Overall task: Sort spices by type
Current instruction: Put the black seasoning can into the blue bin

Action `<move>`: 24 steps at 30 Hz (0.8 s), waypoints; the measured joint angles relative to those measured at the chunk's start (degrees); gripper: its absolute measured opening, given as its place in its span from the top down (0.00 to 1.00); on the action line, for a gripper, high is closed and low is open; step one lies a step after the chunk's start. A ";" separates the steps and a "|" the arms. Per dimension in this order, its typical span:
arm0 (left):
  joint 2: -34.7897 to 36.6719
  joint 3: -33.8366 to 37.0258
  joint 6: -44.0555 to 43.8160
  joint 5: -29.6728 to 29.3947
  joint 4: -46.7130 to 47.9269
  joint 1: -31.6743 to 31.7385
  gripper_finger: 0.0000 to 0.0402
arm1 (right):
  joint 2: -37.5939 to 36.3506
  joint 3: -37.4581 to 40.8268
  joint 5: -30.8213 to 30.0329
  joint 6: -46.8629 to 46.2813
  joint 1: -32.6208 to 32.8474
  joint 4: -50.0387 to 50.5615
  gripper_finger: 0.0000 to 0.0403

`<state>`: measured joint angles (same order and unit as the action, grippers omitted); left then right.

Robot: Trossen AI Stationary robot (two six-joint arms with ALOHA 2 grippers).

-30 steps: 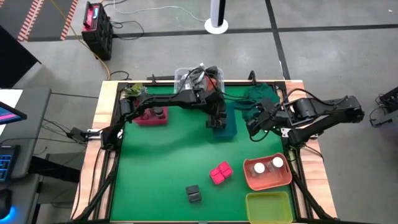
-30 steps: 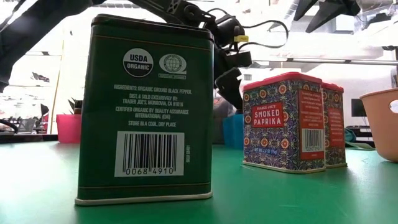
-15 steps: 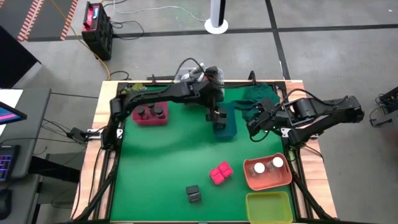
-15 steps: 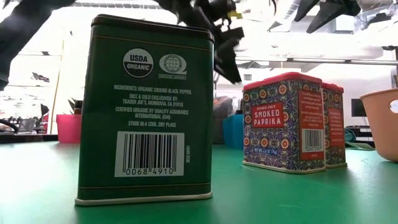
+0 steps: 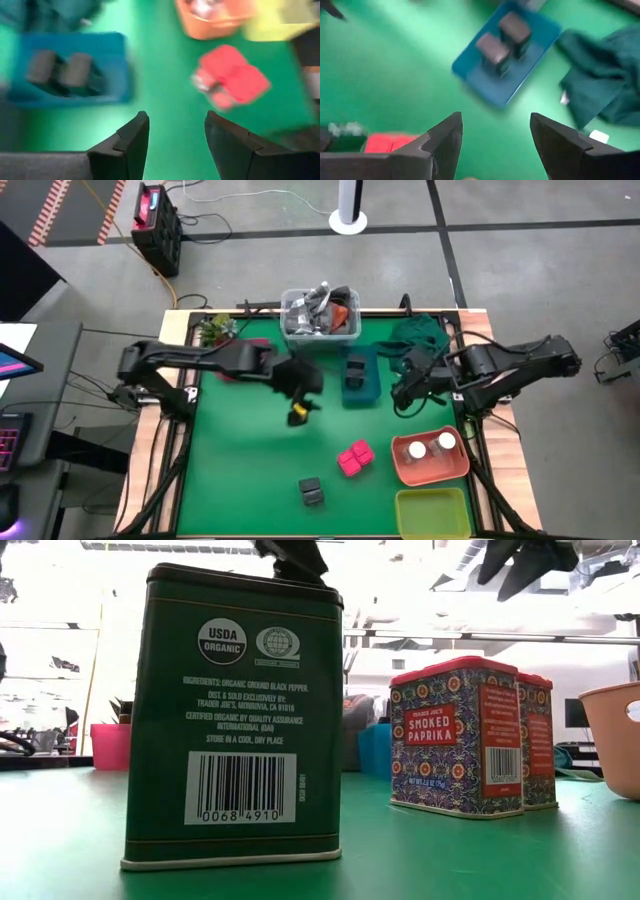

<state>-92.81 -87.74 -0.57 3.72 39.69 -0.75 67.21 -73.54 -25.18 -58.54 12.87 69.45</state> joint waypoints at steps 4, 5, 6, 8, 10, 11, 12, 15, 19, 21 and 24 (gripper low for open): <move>4.57 4.68 -7.73 3.37 1.82 -4.55 0.54 | 1.50 0.00 5.90 0.50 0.65 -0.19 0.35; 5.27 5.07 -8.79 3.42 3.43 -6.09 0.54 | 1.54 0.00 6.92 0.58 0.68 -0.45 0.35; 5.78 5.33 -9.31 3.40 5.12 -7.78 0.54 | 1.56 0.00 7.32 0.79 0.91 -0.93 0.35; 6.04 5.40 -11.19 2.51 7.46 -11.55 0.53 | 1.51 0.00 7.35 1.90 1.30 -2.28 0.35; 5.67 5.42 -15.06 1.20 7.68 -15.51 0.51 | 1.50 -0.02 7.31 2.51 1.42 -2.70 0.35; 5.21 5.42 -17.24 0.13 7.18 -17.56 0.49 | 1.50 -0.02 7.31 2.53 1.42 -2.57 0.35; 4.70 5.42 -19.20 -1.27 6.34 -19.48 0.47 | 1.50 -0.02 7.31 2.53 1.49 -2.48 0.35; 2.85 5.42 -26.01 -5.97 5.49 -24.04 0.42 | 1.69 -0.02 7.14 2.14 3.31 -2.45 0.35; -0.27 5.44 -36.47 -9.16 1.26 -27.37 0.35 | 2.95 -0.02 5.16 -0.12 8.19 -2.22 0.35; -2.50 5.44 -40.25 -9.37 -1.67 -28.52 0.32 | 4.08 -0.02 2.92 -1.14 10.93 -2.22 0.35; -6.09 5.43 -44.25 -9.55 -4.48 -30.00 0.28 | 6.31 -0.02 1.08 -1.52 14.17 -2.21 0.35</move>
<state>-98.89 -82.32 -44.81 -5.83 35.21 -30.75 73.52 -73.56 -24.10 -60.06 27.03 67.24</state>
